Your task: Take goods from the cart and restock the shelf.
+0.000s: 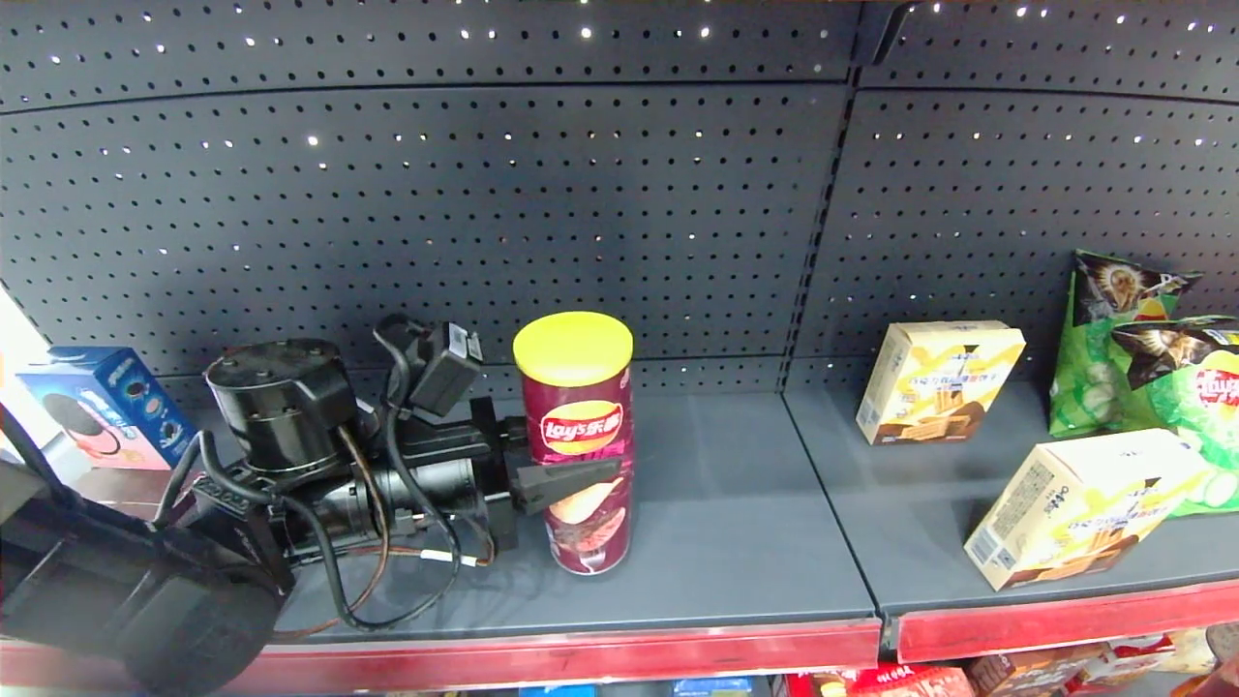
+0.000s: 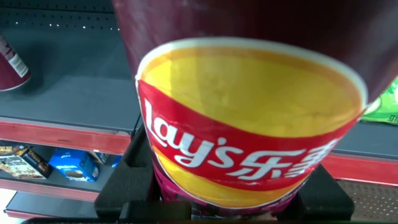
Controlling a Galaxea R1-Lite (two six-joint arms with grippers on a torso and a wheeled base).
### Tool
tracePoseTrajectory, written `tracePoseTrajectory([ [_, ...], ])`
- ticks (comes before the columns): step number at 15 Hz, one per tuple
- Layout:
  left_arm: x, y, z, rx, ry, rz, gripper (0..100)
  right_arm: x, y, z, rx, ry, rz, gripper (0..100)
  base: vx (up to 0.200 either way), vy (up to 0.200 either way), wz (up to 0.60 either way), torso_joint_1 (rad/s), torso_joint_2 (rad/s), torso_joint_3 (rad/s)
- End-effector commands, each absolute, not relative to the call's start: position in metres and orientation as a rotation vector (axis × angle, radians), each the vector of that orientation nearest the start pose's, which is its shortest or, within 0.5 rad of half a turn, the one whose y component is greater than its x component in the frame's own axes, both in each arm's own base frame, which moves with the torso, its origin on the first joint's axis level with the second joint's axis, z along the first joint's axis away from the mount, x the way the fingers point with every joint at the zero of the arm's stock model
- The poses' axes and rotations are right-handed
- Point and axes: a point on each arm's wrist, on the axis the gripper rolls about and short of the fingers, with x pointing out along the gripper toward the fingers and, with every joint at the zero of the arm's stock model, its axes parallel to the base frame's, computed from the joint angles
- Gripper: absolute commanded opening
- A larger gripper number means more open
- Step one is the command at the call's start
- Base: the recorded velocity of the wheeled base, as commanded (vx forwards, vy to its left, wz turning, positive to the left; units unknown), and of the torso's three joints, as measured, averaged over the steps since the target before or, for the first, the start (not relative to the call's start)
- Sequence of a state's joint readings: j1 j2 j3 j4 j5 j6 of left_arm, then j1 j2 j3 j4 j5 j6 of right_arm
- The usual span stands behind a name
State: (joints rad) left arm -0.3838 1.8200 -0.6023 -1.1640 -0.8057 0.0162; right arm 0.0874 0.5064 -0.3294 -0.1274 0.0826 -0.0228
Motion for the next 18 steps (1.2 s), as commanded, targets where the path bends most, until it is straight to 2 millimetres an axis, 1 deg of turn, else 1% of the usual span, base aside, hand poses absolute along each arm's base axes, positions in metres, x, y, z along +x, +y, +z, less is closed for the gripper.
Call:
tracePoseTrajectory([
  [1,0.27,-0.128,0.141,-0.004,0.072,-1.195,0,0.025,0.004,0.183,-0.023,0.052,0.171,0,0.0,0.0,0.0,0.0,0.0,0.0],
  [4,0.27,-0.127,0.135,-0.006,0.094,-1.189,0,0.023,0.004,0.182,-0.023,0.046,0.171,0,0.0,0.0,0.0,0.0,0.0,0.0],
  [8,0.265,-0.125,0.127,-0.013,0.13,-1.188,0,0.016,0.003,0.178,-0.023,0.063,0.169,0,0.0,0.0,0.0,0.0,0.0,0.0],
  [10,0.27,-0.125,0.113,-0.014,0.129,-1.182,0,0.012,0.003,0.176,-0.023,0.064,0.169,0,0.0,0.0,0.0,0.0,0.0,0.0],
  [12,0.274,-0.126,0.108,-0.011,0.107,-1.178,0,0.012,0.003,0.177,-0.023,0.063,0.169,0,0.0,0.0,0.0,0.0,0.0,0.0],
  [13,0.276,-0.127,0.105,-0.009,0.099,-1.164,100,0.011,0.003,0.178,-0.023,0.061,0.168,0,0.0,0.0,0.0,0.0,0.0,0.0],
  [18,0.276,-0.127,0.106,-0.012,0.099,-1.162,100,0.012,0.003,0.177,-0.023,0.067,0.169,0,0.0,0.0,0.0,0.0,0.0,0.0],
])
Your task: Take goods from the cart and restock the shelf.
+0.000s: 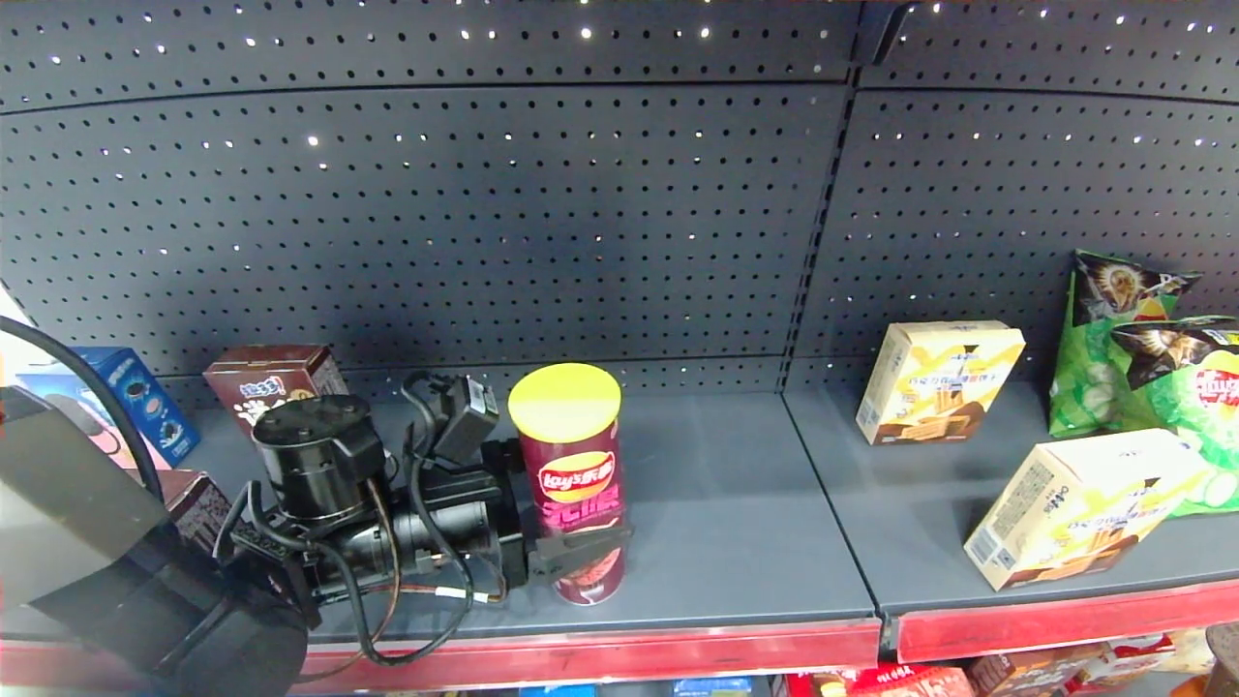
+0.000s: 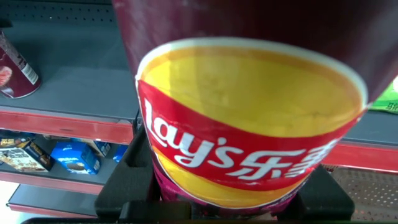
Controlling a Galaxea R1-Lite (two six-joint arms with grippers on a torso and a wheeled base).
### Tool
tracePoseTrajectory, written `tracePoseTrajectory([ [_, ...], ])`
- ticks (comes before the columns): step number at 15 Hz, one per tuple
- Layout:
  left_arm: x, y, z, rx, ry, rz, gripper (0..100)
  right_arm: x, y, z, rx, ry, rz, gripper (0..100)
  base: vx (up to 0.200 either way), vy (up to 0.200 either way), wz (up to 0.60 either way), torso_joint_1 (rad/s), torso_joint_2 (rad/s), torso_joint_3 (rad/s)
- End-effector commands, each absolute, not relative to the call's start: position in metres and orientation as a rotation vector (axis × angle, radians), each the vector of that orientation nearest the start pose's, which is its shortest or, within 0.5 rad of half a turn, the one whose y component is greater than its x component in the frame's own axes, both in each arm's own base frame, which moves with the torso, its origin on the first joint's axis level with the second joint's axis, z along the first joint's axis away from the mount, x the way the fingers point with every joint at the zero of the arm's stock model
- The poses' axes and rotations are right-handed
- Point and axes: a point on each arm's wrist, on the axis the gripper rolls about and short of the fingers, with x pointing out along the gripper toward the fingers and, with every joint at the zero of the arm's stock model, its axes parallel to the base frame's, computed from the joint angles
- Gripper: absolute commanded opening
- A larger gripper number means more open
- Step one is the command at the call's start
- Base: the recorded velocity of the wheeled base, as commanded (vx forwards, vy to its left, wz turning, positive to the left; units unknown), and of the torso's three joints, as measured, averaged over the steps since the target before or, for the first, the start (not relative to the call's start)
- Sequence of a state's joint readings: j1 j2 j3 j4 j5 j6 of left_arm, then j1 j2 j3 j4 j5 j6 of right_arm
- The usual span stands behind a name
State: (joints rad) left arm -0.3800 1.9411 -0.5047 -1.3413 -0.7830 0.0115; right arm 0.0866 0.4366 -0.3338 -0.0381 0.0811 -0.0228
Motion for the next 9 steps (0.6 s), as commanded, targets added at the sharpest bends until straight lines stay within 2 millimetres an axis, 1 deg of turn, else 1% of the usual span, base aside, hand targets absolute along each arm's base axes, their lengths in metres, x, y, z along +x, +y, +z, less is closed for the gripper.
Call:
tracePoseTrajectory([
  [1,0.275,-0.127,0.107,-0.011,0.092,-1.162,100,0.012,0.003,0.176,-0.023,0.067,0.169,0,0.0,0.0,0.0,0.0,0.0,0.0],
  [3,0.275,-0.127,0.11,-0.009,0.083,-1.162,100,0.012,0.003,0.176,-0.023,0.069,0.169,0,0.0,0.0,0.0,0.0,0.0,0.0],
  [4,0.272,-0.126,0.115,-0.006,0.067,-1.163,100,0.012,0.003,0.175,-0.023,0.072,0.17,0,0.0,0.0,0.0,0.0,0.0,0.0],
  [9,0.252,-0.117,0.129,0.003,0.035,-1.16,100,0.013,0.003,0.174,-0.022,0.078,0.169,0,0.0,0.0,0.0,0.0,0.0,0.0],
])
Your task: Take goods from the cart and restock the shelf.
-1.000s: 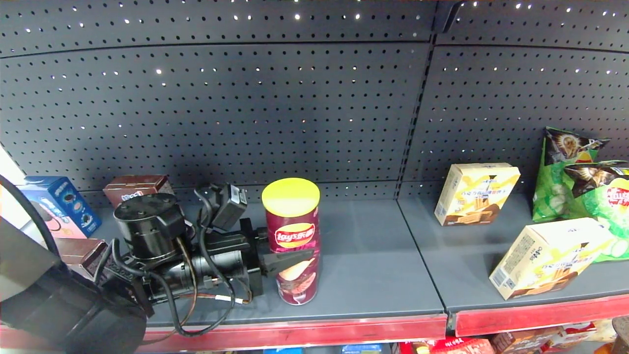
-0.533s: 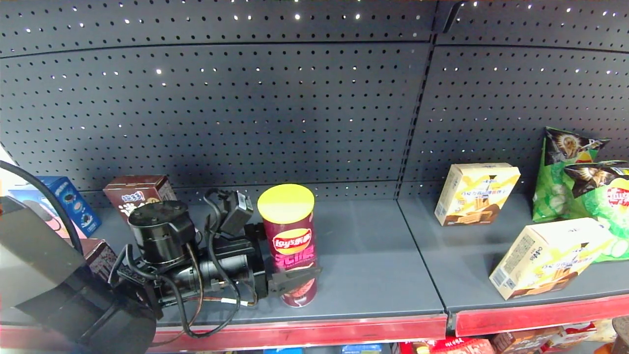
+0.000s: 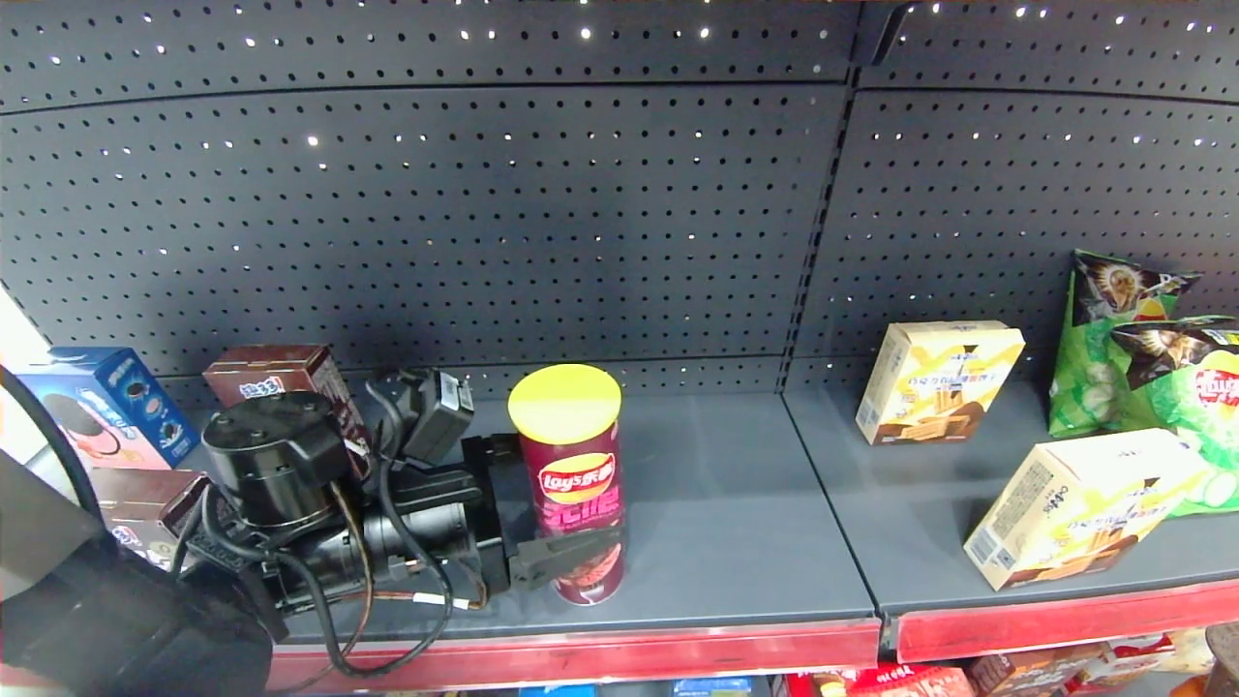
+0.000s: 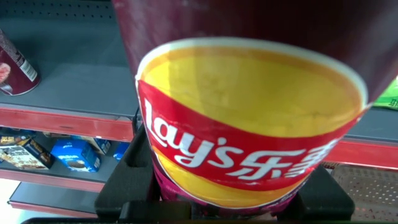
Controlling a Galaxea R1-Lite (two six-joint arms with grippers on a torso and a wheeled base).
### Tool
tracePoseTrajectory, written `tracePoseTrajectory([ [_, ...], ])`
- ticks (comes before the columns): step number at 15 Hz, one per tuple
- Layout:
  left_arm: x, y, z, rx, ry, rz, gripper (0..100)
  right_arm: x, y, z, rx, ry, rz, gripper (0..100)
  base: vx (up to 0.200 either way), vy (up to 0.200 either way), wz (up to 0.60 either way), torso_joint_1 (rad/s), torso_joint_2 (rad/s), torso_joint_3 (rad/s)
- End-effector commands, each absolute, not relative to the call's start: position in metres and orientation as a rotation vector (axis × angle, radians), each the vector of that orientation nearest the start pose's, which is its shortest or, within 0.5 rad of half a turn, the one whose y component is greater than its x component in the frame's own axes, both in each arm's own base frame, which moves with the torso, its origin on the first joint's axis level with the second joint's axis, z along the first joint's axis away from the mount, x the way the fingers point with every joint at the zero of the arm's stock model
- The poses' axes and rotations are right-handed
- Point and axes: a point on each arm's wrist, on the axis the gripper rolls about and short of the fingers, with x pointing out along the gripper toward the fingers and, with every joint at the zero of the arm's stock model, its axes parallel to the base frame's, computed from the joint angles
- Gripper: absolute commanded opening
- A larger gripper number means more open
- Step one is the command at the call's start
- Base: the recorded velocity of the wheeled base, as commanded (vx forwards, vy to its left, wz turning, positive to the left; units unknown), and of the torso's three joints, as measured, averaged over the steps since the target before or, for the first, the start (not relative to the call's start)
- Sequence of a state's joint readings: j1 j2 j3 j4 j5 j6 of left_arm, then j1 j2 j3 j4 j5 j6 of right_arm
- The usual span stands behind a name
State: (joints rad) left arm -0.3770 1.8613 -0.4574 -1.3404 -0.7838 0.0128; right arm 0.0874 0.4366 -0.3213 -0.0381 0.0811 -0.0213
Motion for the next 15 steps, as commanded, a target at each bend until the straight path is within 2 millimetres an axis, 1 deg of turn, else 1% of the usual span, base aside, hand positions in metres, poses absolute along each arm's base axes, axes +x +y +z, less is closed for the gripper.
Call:
tracePoseTrajectory([
  [1,0.245,-0.113,0.133,0.005,0.025,-1.158,100,0.013,0.003,0.174,-0.022,0.078,0.169,0,0.0,0.0,0.0,0.0,0.0,0.0],
  [2,0.241,-0.103,0.135,0.008,0.022,-1.128,100,0.013,0.003,0.174,-0.02,0.08,0.171,0,0.0,0.0,0.0,0.0,0.0,0.0],
  [5,0.228,-0.085,0.136,0.007,0.029,-1.075,100,0.013,0.003,0.173,-0.019,0.081,0.171,0,0.0,0.0,0.0,0.0,0.0,0.0],
  [8,0.205,-0.068,0.135,0.001,0.048,-1.031,100,0.013,0.003,0.172,-0.017,0.088,0.169,0,0.0,0.0,0.0,0.0,0.0,0.0],
  [10,0.196,-0.06,0.14,0.007,0.025,-1.003,100,0.013,0.003,0.171,-0.017,0.091,0.169,0,0.0,0.0,0.0,0.0,0.0,0.0],
  [13,0.19,-0.055,0.153,0.023,-0.039,-0.935,100,0.014,0.003,0.167,-0.017,0.103,0.169,0,0.0,0.0,0.0,0.0,0.0,0.0],
  [14,0.185,-0.053,0.161,0.029,-0.074,-0.872,100,0.014,0.003,0.165,-0.017,0.111,0.17,0,0.0,0.0,0.0,0.0,0.0,0.0],
  [15,0.185,-0.053,0.161,0.029,-0.075,-0.866,100,0.014,0.003,0.165,-0.017,0.111,0.17,0,0.0,0.0,0.0,0.0,0.0,0.0],
])
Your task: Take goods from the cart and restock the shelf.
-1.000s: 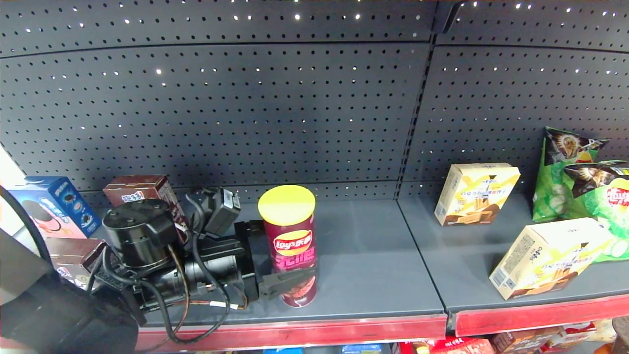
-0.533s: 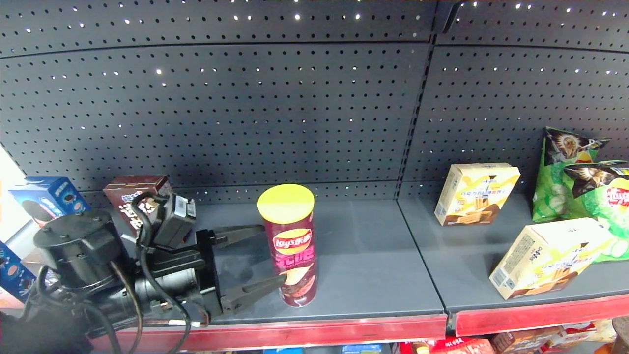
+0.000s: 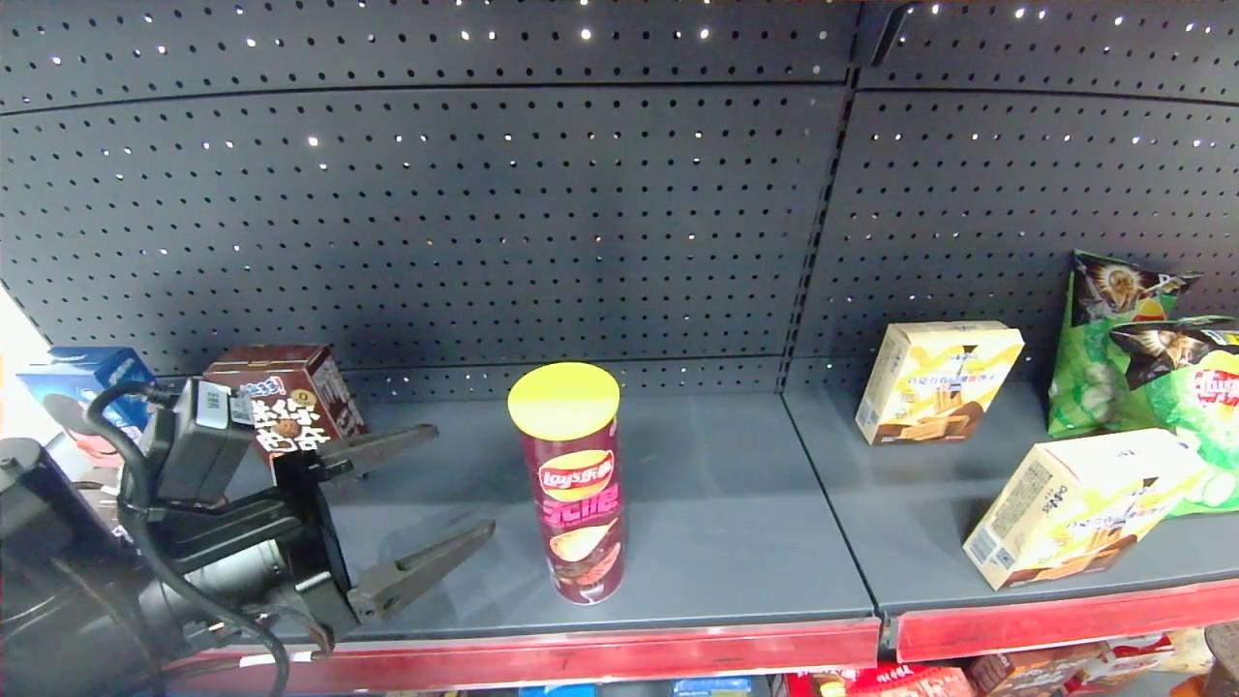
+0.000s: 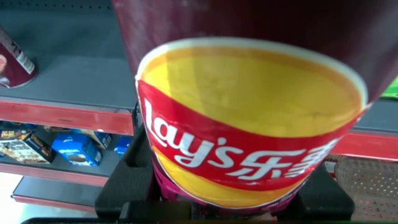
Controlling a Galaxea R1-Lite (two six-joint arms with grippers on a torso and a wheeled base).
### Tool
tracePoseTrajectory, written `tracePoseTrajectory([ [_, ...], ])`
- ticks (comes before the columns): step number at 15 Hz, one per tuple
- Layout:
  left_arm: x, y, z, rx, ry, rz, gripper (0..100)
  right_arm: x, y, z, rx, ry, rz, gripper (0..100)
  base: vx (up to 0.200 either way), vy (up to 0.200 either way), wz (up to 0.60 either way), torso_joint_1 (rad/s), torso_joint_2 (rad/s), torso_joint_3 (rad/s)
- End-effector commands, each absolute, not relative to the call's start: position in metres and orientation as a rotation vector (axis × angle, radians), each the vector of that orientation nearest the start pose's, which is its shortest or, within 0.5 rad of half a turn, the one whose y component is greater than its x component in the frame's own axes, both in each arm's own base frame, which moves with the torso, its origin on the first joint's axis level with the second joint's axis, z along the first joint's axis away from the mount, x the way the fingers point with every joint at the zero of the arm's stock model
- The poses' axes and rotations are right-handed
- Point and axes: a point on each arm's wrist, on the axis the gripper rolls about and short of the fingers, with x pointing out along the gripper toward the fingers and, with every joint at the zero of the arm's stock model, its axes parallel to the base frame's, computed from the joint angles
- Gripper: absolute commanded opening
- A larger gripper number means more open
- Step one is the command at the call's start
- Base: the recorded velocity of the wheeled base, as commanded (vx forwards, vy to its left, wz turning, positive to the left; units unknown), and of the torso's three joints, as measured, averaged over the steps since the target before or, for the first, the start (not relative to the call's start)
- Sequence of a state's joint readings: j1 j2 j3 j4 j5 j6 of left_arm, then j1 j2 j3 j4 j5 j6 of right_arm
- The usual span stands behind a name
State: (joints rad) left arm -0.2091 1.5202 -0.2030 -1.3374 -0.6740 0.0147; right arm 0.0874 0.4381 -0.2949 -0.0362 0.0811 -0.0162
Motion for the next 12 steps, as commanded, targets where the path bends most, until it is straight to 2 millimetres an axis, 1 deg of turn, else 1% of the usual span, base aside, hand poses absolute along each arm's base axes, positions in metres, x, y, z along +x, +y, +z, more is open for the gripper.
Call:
tracePoseTrajectory([
  [1,0.177,-0.05,0.168,0.033,-0.108,-0.801,100,0.015,0.003,0.163,-0.016,0.119,0.168,0,0.0,0.0,0.0,0.0,0.0,0.0],
  [2,0.175,-0.049,0.17,0.033,-0.115,-0.775,100,0.015,0.003,0.163,-0.016,0.12,0.168,0,0.0,0.0,0.0,0.0,0.0,0.0],
  [4,0.167,-0.045,0.176,0.031,-0.115,-0.638,100,0.015,0.003,0.163,-0.014,0.123,0.168,0,0.0,0.0,0.0,0.0,0.0,0.0],
  [6,0.151,-0.041,0.184,0.026,-0.088,-0.502,100,0.015,0.003,0.163,-0.014,0.122,0.168,0,0.0,0.0,0.0,0.0,0.0,0.0],
  [7,0.14,-0.039,0.186,0.024,-0.076,-0.474,100,0.015,0.003,0.163,-0.014,0.122,0.169,0,0.0,0.0,0.0,0.0,0.0,0.0],
  [8,0.133,-0.037,0.187,0.024,-0.071,-0.459,100,0.015,0.003,0.163,-0.014,0.122,0.168,0,0.0,0.0,0.0,0.0,0.0,0.0],
  [9,0.125,-0.032,0.19,0.02,-0.082,-0.402,100,0.015,0.003,0.163,-0.004,0.124,0.169,0,0.0,0.0,0.0,0.0,0.0,0.0],
  [12,0.119,-0.018,0.195,0.022,-0.117,-0.256,100,0.015,0.003,0.163,0.003,0.122,0.167,0,0.0,0.0,0.0,0.0,0.0,0.0],
])
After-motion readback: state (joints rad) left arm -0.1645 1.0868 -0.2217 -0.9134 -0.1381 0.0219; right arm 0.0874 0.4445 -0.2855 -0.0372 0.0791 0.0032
